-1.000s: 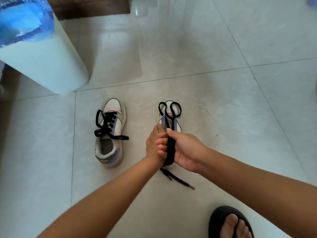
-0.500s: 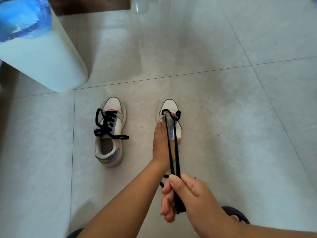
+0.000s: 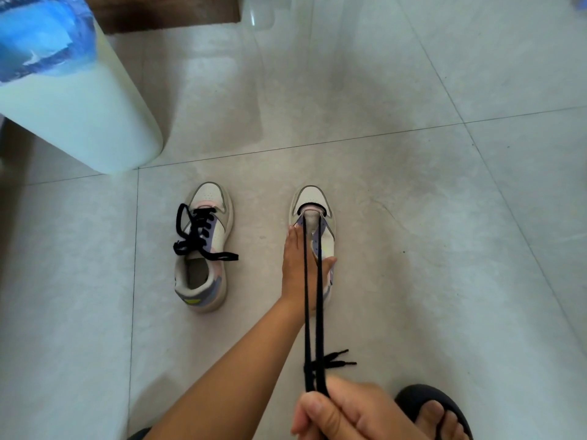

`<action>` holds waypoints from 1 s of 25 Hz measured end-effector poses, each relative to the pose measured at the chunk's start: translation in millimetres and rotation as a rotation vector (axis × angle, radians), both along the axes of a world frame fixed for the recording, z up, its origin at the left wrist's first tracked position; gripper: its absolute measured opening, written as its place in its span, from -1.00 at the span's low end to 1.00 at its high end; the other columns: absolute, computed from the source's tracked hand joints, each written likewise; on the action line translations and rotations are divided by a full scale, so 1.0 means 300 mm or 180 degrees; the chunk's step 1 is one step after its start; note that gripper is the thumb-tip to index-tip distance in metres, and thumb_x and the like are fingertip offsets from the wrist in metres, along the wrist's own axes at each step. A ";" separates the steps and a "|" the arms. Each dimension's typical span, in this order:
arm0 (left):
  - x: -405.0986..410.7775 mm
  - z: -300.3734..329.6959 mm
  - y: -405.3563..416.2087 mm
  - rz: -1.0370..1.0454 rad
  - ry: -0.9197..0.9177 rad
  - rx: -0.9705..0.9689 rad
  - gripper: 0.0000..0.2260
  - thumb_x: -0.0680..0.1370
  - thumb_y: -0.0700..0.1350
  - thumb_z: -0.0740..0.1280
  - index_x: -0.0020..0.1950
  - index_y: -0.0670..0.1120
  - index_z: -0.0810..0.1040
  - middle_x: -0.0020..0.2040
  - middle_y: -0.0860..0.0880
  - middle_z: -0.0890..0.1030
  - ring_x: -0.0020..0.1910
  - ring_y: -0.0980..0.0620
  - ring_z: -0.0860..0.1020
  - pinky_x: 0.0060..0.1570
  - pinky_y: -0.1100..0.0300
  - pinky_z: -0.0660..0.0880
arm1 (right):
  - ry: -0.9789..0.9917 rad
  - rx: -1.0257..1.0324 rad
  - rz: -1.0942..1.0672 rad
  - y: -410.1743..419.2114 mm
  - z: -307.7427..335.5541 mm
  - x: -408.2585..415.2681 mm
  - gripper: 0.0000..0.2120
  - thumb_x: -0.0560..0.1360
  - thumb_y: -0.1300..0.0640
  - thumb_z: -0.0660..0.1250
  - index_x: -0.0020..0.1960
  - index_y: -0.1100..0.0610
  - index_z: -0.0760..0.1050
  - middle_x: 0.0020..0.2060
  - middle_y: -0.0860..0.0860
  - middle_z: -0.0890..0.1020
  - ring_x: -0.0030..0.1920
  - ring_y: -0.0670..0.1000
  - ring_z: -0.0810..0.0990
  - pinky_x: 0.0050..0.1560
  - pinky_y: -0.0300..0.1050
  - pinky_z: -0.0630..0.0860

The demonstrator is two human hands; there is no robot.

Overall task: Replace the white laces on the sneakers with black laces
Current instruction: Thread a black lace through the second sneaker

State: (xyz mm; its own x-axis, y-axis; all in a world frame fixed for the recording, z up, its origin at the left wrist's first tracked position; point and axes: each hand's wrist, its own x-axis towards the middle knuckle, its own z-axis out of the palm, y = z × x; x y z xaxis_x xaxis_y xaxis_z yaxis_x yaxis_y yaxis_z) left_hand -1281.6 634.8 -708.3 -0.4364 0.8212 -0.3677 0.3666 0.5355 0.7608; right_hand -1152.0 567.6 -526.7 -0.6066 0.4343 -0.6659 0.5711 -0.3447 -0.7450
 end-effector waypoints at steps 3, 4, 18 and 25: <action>-0.080 0.023 0.019 -0.0066 -0.0455 -0.0206 -0.28 0.27 0.07 0.49 0.31 -0.17 0.31 0.24 -0.11 0.41 0.26 -0.11 0.43 0.23 0.00 0.42 | 0.0395 -0.0463 -0.0104 0.008 -0.060 0.009 -0.73 0.56 -0.05 0.19 -0.15 0.13 0.49 -0.38 -0.02 0.62 -0.43 -0.16 0.53 -0.32 -0.37 0.42; -0.104 0.038 0.019 -0.0156 -0.0630 -0.0365 -0.27 0.29 0.07 0.49 0.33 -0.18 0.28 0.24 -0.07 0.38 0.25 -0.07 0.43 0.18 0.05 0.44 | 0.0411 -0.0593 -0.0230 0.015 -0.066 0.016 -0.72 0.54 -0.03 0.19 -0.16 0.16 0.48 -0.41 0.01 0.62 -0.44 -0.11 0.53 -0.32 -0.33 0.44; 0.030 -0.053 0.016 -0.0011 0.0236 -0.0311 -0.21 0.38 -0.06 0.42 0.51 -0.12 0.11 0.44 -0.17 0.21 0.35 -0.17 0.31 0.27 0.04 0.33 | 0.1819 -0.0103 -0.0018 0.168 0.017 -0.040 -0.74 0.59 -0.08 0.15 -0.16 0.01 0.48 -0.39 -0.05 0.56 -0.37 -0.08 0.52 -0.24 -0.23 0.47; 0.009 -0.064 0.033 0.0019 0.0309 -0.0344 -0.31 0.38 -0.02 0.41 0.41 -0.14 0.19 0.32 -0.12 0.29 0.26 -0.12 0.35 0.04 0.16 0.33 | -0.0980 0.0621 0.1308 0.157 -0.497 0.000 -0.48 0.56 -0.28 0.08 0.06 0.14 0.55 -0.03 0.04 0.59 -0.12 -0.15 0.56 -0.10 -0.54 0.42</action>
